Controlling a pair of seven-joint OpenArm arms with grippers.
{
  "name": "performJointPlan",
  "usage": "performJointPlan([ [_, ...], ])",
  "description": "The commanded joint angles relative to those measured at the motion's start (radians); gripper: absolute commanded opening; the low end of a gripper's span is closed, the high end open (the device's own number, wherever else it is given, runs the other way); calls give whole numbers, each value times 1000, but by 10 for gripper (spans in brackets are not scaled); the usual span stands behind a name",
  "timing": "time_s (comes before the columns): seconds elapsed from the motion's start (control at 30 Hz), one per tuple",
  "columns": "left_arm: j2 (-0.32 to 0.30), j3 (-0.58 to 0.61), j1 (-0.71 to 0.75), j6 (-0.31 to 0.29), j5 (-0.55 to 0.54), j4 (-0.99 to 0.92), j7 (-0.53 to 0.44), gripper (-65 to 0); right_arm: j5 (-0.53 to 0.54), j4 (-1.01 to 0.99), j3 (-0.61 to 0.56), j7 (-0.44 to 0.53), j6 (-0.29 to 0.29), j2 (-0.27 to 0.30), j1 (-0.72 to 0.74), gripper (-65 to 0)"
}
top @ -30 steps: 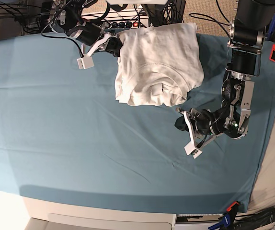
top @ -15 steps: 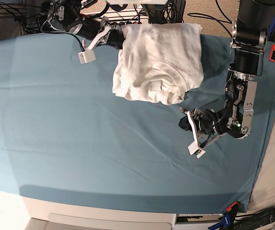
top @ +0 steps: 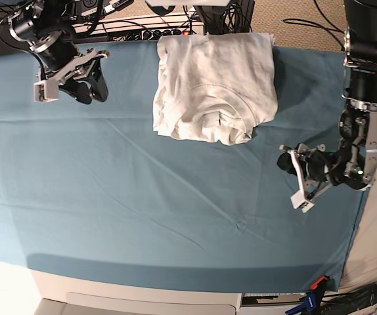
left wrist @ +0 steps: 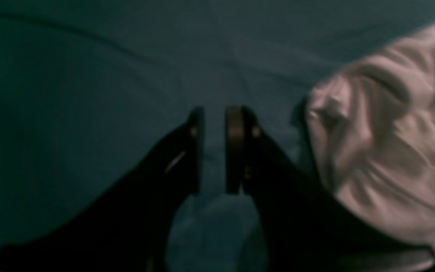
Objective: Fold the T-shirt properly
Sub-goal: 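Press and tuck the shirt's edges inward with both grippers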
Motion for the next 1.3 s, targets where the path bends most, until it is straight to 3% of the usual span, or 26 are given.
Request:
performJointPlan([
  [0.0, -31, -27, -17, -11, -53, 25, 8, -535, 65, 20, -14, 18, 2, -16, -2, -400],
  [0.07, -53, -76, 13, -51, -151, 48, 37, -538, 119, 20, -67, 3, 5, -48, 3, -401],
  [0.13, -71, -137, 57, -98, -261, 68, 70, -592, 143, 19, -165, -10, 12, -48, 10, -427],
  [0.2, -86, -211, 114, -124, -366, 77, 100, -650, 193, 19, -281, -9, 12, -48, 17, -479],
  [0.33, -88, -383, 240, -209, -600, 78, 144, -650, 188, 19, -489, -11, 12, -49, 49, -630],
  [0.47, -89, -472, 367, -216, -600, 95, 144, -650, 100, 10, -603, 17, 12, -51, 42, -650],
  [0.63, -64, -472, 517, -206, -600, 138, 144, -650, 2, -63, -611, 93, 12, -51, 43, -650],
  [0.83, 8, -472, 640, -206, -600, 306, 144, -650, 1, -226, -612, 98, 12, -51, 89, -650],
  [1.07, 44, -473, 718, -226, -600, 583, 144, -650, -21, -432, -612, 98, 12, -51, 215, -650],
  [1.27, 122, -472, 788, -226, -600, 630, 144, -650, -51, -534, -612, 98, 10, -51, 290, -650],
])
